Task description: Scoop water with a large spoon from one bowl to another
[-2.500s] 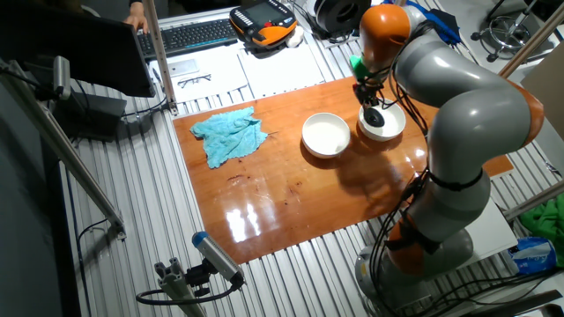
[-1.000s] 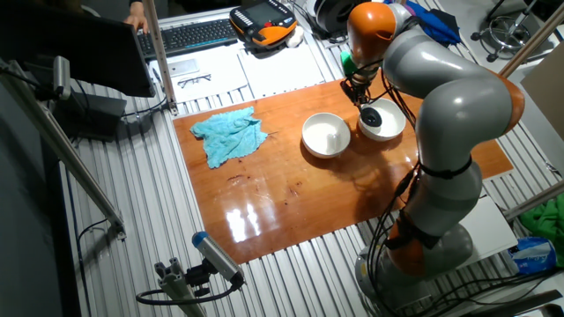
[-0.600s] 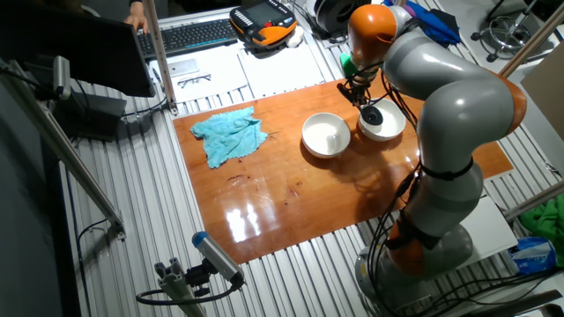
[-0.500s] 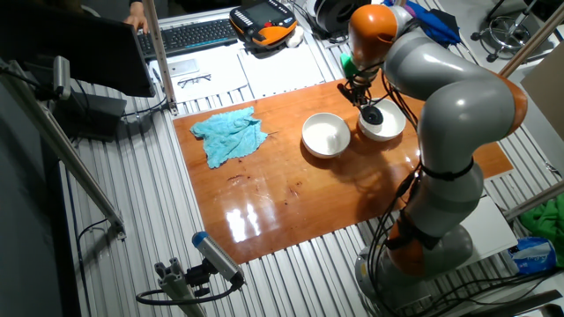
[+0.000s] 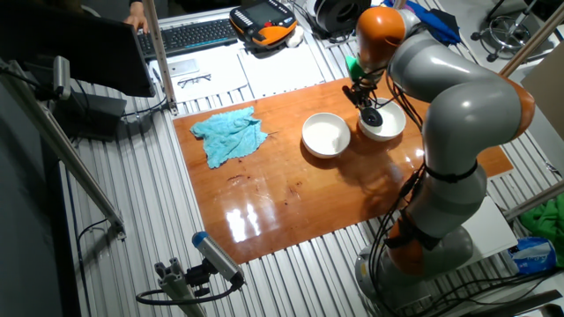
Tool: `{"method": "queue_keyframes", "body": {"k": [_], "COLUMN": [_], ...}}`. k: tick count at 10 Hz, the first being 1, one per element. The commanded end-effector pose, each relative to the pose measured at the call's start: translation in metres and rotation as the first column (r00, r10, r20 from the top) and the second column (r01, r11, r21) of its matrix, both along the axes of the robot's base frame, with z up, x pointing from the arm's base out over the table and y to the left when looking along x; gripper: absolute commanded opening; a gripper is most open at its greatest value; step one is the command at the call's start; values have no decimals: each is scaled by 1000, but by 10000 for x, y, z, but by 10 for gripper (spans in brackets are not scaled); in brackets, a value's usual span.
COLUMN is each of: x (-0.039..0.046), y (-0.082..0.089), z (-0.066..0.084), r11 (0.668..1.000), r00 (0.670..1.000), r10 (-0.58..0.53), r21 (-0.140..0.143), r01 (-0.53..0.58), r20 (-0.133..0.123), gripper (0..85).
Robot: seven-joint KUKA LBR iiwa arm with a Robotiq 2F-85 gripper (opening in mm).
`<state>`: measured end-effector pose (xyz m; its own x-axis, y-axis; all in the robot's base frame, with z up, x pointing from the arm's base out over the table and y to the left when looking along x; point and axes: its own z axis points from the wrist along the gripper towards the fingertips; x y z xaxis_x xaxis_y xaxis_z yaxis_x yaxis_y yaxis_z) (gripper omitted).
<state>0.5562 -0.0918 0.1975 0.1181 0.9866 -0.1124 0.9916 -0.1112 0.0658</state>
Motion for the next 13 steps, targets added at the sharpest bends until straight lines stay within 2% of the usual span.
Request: {"method": "queue_keyframes", "body": {"k": [1,2,3,9,13], "x": [-14,-14,-17,-15,-15], "y": [-11,-12,-15,-8,68], "z": [-11,-12,-13,-17,59], "r11": [1000,1000,1000,1000,991], "r00": [1000,1000,1000,1000,991], "r10": [3,5,6,21,134], "r21": [5,8,11,13,18], "r01": [-3,-5,-6,-21,-133], "r20": [6,6,7,12,-7], "gripper": [170,170,340,340,340]}}
